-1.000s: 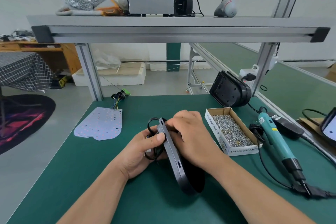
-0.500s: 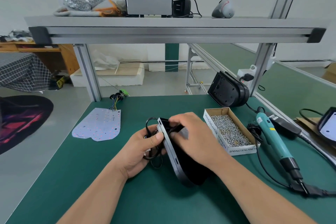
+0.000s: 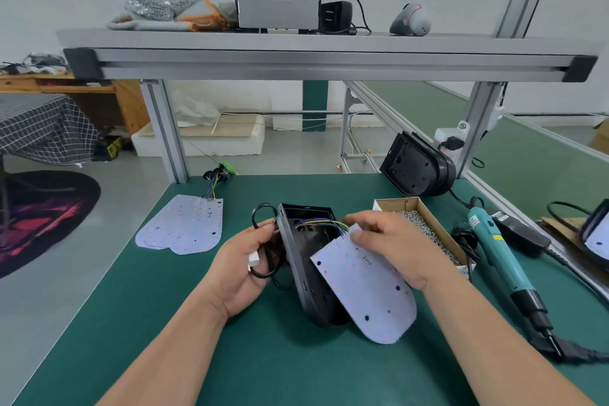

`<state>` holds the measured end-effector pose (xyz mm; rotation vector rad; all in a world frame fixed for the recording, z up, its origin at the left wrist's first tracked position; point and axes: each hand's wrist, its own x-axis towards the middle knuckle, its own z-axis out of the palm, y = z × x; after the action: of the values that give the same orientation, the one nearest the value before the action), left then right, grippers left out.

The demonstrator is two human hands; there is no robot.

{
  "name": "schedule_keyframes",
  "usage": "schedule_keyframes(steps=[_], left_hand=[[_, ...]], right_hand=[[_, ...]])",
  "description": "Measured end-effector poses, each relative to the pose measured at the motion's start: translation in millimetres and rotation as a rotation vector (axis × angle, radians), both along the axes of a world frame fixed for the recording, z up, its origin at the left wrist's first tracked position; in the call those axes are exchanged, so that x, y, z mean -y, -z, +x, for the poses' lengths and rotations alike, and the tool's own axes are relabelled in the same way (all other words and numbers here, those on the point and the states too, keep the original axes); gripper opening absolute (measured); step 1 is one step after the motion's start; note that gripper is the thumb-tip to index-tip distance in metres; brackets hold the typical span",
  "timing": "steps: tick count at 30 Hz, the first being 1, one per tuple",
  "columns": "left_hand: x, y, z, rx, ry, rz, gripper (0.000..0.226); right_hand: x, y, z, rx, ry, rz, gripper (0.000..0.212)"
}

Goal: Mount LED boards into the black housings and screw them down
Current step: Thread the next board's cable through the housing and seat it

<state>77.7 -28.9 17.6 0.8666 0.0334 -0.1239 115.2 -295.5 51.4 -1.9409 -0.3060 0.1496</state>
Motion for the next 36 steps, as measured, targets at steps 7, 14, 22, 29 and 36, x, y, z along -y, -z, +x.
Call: schedule_keyframes(steps=[7,14,22,29,36], left_hand=[[11.3,-0.3,-2.5,0.016,0.023,0.214,0.039],[18.0,-4.2,-3.7,-0.043,-0.010,0.234,0.025],[17.9,-4.4,-1.1,-0.026,0.024,0.256,0.029],[14.8,-1.1,0.2,-0.026,0.010,0.243,0.018],[18.9,-5.1,-3.3,-0.006,-0.020,0.251,0.015]], right_hand=[[-26.9,5.0,-11.4,-0.326,0.042,0.640,0.012],[-43.8,11.9,-13.6,-0.151,0.216,0.765,0.011],[-57.3,18.2,-12.5,-0.031,0.245,0.749,0.009],[-37.1,24.8,-13.5,-0.041,0.031,0.461,0.017],[-34.1,21.9,-15.4,-0.150,-0.141,0.632,0.044]])
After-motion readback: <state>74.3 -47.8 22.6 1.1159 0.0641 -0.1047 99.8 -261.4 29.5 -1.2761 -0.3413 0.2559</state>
